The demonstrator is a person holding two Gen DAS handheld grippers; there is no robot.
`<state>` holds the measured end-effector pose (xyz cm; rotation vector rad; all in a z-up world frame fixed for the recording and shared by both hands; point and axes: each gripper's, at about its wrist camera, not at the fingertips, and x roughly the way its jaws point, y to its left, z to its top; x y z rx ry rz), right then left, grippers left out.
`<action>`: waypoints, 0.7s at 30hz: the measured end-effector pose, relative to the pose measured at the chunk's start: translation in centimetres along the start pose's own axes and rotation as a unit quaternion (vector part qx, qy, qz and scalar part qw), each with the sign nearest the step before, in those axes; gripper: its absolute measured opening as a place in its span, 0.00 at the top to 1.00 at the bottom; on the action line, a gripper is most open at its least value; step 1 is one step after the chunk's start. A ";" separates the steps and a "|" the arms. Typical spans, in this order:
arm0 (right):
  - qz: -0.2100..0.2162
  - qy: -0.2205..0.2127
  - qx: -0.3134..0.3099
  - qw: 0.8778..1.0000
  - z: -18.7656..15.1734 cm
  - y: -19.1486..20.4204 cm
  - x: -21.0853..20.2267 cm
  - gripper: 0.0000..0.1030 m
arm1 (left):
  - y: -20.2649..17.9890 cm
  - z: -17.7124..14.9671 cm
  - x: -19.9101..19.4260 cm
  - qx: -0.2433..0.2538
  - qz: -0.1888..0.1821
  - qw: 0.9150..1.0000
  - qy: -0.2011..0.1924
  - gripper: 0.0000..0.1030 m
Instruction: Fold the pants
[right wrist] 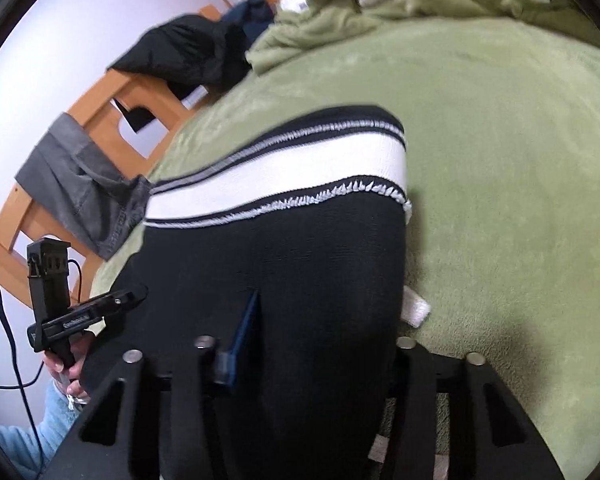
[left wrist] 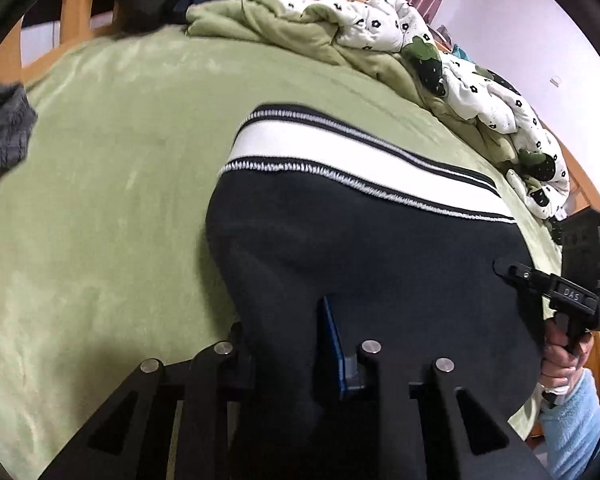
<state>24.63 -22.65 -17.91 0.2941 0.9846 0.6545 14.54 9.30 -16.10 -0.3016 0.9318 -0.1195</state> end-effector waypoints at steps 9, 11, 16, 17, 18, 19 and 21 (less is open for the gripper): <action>0.023 -0.064 0.033 0.997 2.8 -1.4 -2.5 0.76 | -3.7 5.9 0.2 0.022 -0.044 0.998 -0.039 0.82; 0.007 -0.067 0.026 0.997 4.4 -1.4 -2.8 0.76 | -4.9 7.3 0.6 0.029 -0.055 0.997 -0.044 0.83; -0.007 -0.094 0.023 0.995 8.0 -2.1 -4.1 0.76 | -6.6 10.3 1.4 0.032 -0.073 0.995 -0.054 0.83; -0.014 -0.092 0.027 0.995 8.4 -2.7 -3.9 0.76 | -6.6 10.5 1.8 0.030 -0.070 0.996 -0.051 0.83; -0.021 -0.085 0.031 0.996 8.5 -3.2 -3.5 0.75 | -6.4 10.6 2.4 0.023 -0.066 0.997 -0.042 0.83; -0.028 -0.069 0.037 0.997 8.4 -3.8 -2.7 0.73 | -6.0 10.3 3.1 0.017 -0.063 0.997 -0.029 0.82; -0.041 -0.039 0.054 0.997 7.6 -5.3 -1.2 0.67 | -5.4 9.2 4.4 0.015 -0.044 0.999 -0.006 0.81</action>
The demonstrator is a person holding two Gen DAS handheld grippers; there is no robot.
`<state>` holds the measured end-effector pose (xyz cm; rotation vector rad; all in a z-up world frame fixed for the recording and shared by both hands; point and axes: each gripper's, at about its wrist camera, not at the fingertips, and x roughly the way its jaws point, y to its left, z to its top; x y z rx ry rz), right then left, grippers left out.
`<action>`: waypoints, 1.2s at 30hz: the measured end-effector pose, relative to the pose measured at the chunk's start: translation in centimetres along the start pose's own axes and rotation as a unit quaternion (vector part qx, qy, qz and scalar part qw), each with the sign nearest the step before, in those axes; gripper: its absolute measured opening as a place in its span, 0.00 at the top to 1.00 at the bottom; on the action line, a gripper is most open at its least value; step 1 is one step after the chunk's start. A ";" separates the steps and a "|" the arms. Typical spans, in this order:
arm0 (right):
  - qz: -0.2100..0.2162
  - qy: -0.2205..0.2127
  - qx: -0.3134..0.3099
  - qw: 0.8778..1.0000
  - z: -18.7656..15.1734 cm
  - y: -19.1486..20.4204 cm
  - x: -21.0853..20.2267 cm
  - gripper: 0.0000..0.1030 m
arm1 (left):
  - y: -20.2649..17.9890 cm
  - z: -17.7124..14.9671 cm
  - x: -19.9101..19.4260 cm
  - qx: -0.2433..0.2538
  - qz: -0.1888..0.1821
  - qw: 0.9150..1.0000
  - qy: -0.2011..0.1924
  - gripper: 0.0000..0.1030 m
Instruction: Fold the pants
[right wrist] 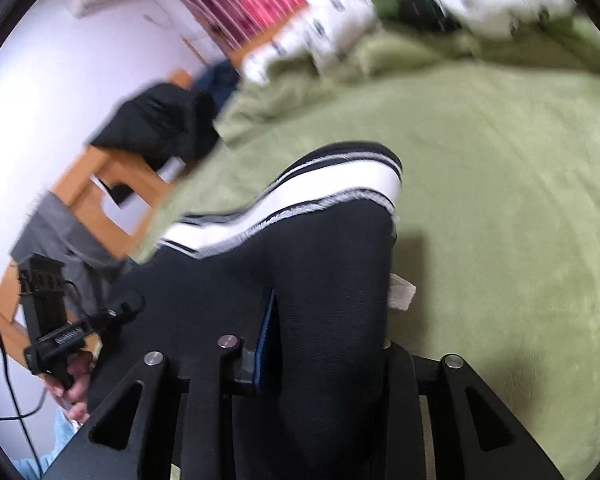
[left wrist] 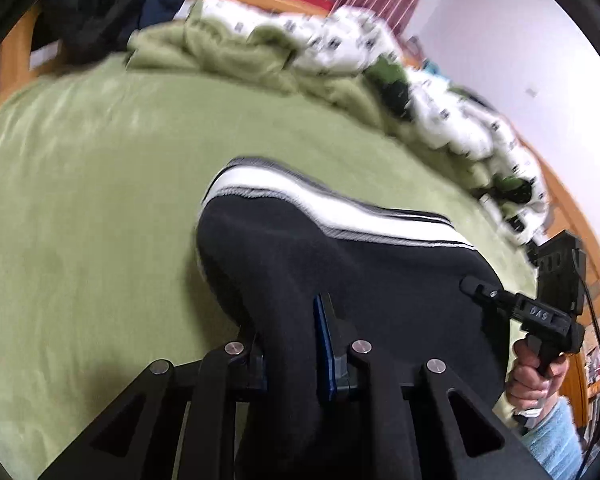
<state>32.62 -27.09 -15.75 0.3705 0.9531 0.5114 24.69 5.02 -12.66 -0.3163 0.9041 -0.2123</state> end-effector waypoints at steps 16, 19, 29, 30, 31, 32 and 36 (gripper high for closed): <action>-0.139 -0.066 -0.173 0.973 -9.8 4.8 -6.5 0.40 | -1.6 -12.3 -5.4 0.110 0.059 0.992 0.018 0.57; -0.159 -0.039 -0.162 0.973 -11.1 3.5 -4.5 0.40 | -0.9 -12.3 -5.3 0.085 0.051 0.994 0.038 0.57; -0.114 -0.122 -0.156 0.973 -3.3 6.2 -6.0 0.40 | -2.9 -3.0 -5.0 0.071 0.003 0.996 -0.061 0.54; -0.115 -0.123 -0.163 0.972 -2.0 6.9 -4.7 0.40 | -3.1 -1.3 -3.8 0.067 -0.004 0.996 -0.065 0.54; -0.113 -0.119 -0.169 0.972 -1.0 7.3 -3.6 0.40 | -3.6 0.0 -2.7 0.070 -0.004 0.995 -0.070 0.54; -0.112 -0.110 -0.178 0.971 0.0 7.7 -2.2 0.42 | -3.9 1.5 -1.4 0.077 0.019 0.994 -0.078 0.54; -0.185 -0.055 -0.214 0.958 0.9 6.3 4.4 0.46 | -2.8 3.2 5.5 0.091 0.151 0.984 -0.025 0.49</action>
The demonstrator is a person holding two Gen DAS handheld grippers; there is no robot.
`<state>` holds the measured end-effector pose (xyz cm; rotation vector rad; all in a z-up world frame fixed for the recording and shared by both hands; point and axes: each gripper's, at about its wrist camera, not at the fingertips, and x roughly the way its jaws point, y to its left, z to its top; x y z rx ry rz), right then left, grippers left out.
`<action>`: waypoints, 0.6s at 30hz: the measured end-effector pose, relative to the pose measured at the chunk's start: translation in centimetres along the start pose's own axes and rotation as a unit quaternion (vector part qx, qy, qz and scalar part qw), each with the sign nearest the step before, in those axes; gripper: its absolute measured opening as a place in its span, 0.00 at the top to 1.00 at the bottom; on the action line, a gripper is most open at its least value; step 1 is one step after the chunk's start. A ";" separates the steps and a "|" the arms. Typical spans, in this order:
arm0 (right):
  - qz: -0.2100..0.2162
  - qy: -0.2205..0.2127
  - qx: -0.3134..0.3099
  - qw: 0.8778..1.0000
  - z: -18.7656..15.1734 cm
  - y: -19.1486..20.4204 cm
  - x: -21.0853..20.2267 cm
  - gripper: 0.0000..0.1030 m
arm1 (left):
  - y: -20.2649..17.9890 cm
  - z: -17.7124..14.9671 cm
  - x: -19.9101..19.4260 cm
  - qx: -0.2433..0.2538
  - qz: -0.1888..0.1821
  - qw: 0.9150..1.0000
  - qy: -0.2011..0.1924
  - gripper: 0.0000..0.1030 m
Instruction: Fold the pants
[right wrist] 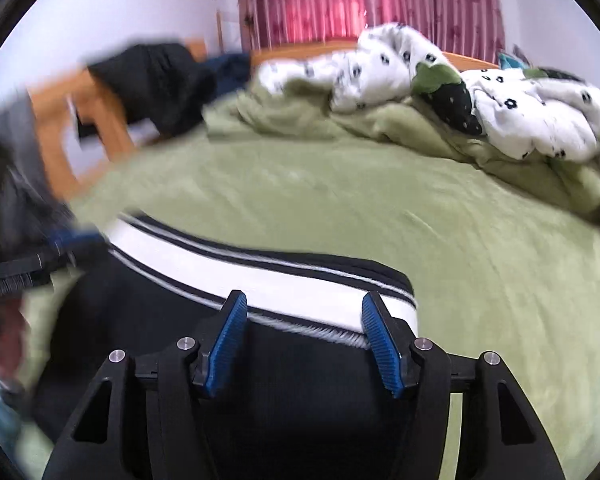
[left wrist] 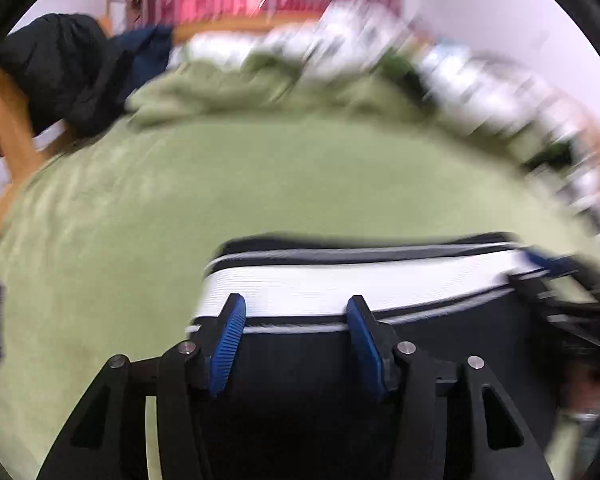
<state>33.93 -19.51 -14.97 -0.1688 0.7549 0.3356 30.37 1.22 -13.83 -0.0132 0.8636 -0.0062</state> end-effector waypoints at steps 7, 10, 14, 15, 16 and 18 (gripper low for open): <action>0.007 -0.010 0.038 0.999 -1.7 -1.1 -1.8 0.47 | 1.9 -3.2 -1.0 -0.027 -0.062 0.998 0.021 0.46; 0.004 -0.014 0.037 0.999 -3.5 0.2 -4.4 0.47 | 1.1 -6.0 -3.4 0.004 -0.056 0.998 0.019 0.47; -0.022 -0.014 0.008 1.000 -7.5 2.3 -8.2 0.47 | 0.4 -10.3 -6.8 0.000 -0.079 0.997 0.019 0.47; -0.020 -0.012 0.011 1.000 -8.4 2.5 -8.8 0.47 | 0.3 -11.4 -7.7 -0.004 -0.078 0.997 0.013 0.47; -0.017 -0.008 0.014 1.000 -9.1 2.6 -9.2 0.47 | 0.2 -12.3 -8.4 -0.006 -0.075 0.997 0.008 0.47; -0.018 0.004 0.024 1.000 -11.2 2.6 -10.3 0.47 | 0.3 -14.2 -9.7 -0.023 -0.075 0.997 0.011 0.47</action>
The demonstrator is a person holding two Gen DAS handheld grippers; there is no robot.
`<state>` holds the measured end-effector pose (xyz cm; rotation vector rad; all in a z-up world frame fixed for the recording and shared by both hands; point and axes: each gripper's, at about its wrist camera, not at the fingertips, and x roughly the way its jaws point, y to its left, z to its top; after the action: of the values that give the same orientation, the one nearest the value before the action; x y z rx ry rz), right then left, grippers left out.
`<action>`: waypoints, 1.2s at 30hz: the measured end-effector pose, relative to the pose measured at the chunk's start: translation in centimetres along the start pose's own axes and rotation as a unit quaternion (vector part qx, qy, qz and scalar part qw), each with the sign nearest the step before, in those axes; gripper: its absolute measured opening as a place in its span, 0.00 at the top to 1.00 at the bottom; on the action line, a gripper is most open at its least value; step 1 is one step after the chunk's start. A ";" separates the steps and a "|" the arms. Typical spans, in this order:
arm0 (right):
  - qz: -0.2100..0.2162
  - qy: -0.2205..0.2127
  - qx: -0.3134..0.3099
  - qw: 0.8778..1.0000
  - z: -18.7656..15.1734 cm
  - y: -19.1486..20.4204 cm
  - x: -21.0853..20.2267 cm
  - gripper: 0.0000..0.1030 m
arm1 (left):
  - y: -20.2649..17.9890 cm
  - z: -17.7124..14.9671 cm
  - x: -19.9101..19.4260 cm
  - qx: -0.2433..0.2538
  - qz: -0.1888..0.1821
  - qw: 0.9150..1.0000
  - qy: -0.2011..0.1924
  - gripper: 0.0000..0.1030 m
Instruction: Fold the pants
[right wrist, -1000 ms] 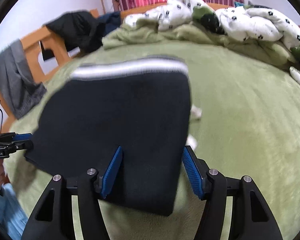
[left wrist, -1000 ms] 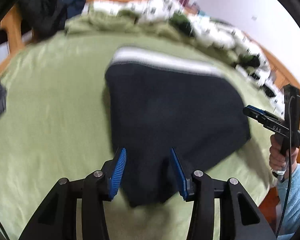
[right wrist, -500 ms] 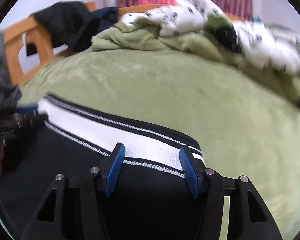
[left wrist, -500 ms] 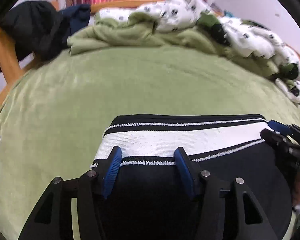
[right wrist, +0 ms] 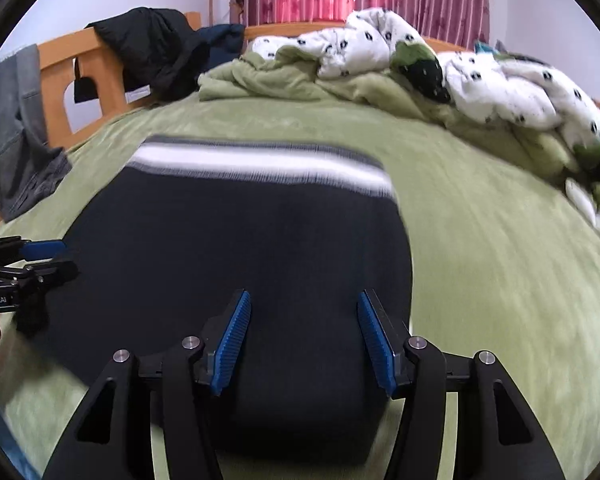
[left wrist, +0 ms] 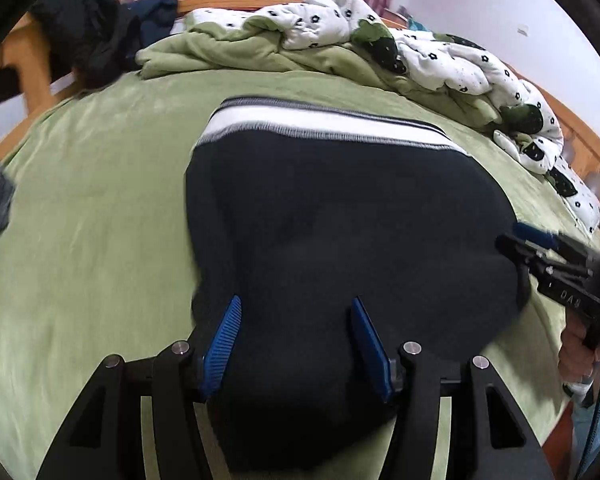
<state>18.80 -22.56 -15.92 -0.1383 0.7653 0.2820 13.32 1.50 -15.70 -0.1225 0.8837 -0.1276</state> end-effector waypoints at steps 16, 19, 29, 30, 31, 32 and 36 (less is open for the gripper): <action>-0.029 -0.053 0.072 0.996 -1.5 1.5 -19.1 0.23 | -5.1 -2.1 -16.4 -0.032 0.037 0.996 -0.070 0.31; -0.040 -0.056 0.058 0.996 -1.5 2.1 -21.5 0.23 | -7.0 -2.5 -18.9 -0.018 0.059 0.994 -0.086 0.26; -0.097 -0.074 0.059 0.991 -2.7 1.9 -26.7 0.01 | -10.5 -3.3 -22.7 -0.008 0.055 0.993 -0.106 0.20; -0.103 -0.074 0.057 0.990 -2.7 1.8 -27.0 0.01 | -10.6 -3.4 -22.8 -0.008 0.056 0.993 -0.108 0.20; -0.104 -0.075 0.058 0.990 -2.7 1.8 -27.3 0.01 | -10.7 -3.4 -22.9 -0.009 0.056 0.992 -0.109 0.20; -0.103 -0.077 0.059 0.990 -2.8 1.7 -27.5 0.01 | -10.7 -3.4 -23.0 -0.009 0.056 0.992 -0.108 0.20; -0.097 -0.078 0.069 0.990 -2.9 1.0 -27.9 0.01 | -10.7 -3.5 -23.4 -0.013 0.053 0.993 -0.108 0.20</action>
<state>-2.60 -27.88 1.46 -0.0574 0.6077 0.0530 -4.74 -5.43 1.67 -0.1108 0.6741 -0.0025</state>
